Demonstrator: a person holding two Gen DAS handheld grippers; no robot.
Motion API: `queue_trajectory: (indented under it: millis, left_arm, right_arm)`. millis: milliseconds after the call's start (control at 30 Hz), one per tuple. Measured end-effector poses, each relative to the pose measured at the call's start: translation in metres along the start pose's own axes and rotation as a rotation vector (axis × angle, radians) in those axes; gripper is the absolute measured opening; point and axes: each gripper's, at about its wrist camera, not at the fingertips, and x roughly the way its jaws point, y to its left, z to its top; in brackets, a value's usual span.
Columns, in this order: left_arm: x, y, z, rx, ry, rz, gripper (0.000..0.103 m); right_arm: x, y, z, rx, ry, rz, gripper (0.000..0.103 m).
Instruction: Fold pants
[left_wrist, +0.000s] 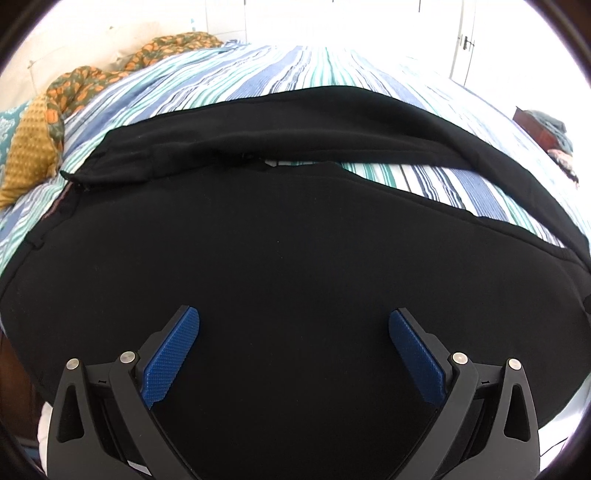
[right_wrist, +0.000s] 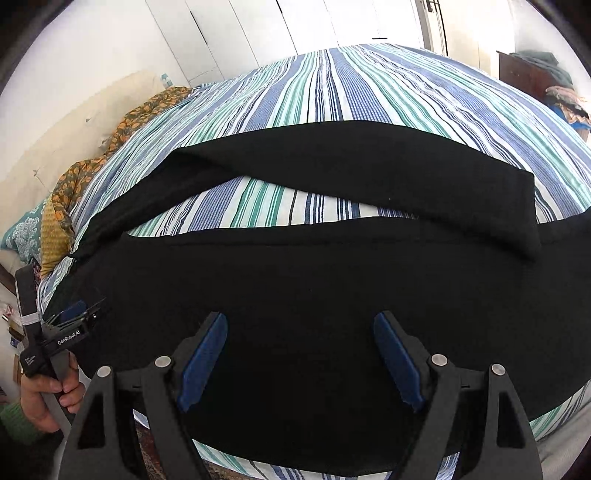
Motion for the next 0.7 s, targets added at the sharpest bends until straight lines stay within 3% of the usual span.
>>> queue_trajectory:
  millis: [367,500,567,700]
  left_arm:
    - [0.002,-0.001,-0.003,0.021,0.002,0.007,0.102]
    - [0.003,0.000,-0.003,0.024,0.001,0.006,0.102]
    - [0.005,-0.001,-0.003,0.024,0.000,0.012,0.102]
    - [0.006,-0.003,-0.002,0.025,0.005,0.021,0.102]
  right_arm:
    - [-0.002,0.001,0.001,-0.001,-0.006,-0.003,0.083]
    - [-0.038,-0.015,0.012,0.087,-0.166,-0.023,0.083]
    - [-0.046,-0.028,0.017,0.152,-0.189,0.042,0.083]
    - [-0.024,-0.047,0.020,0.289,-0.104,0.266,0.083]
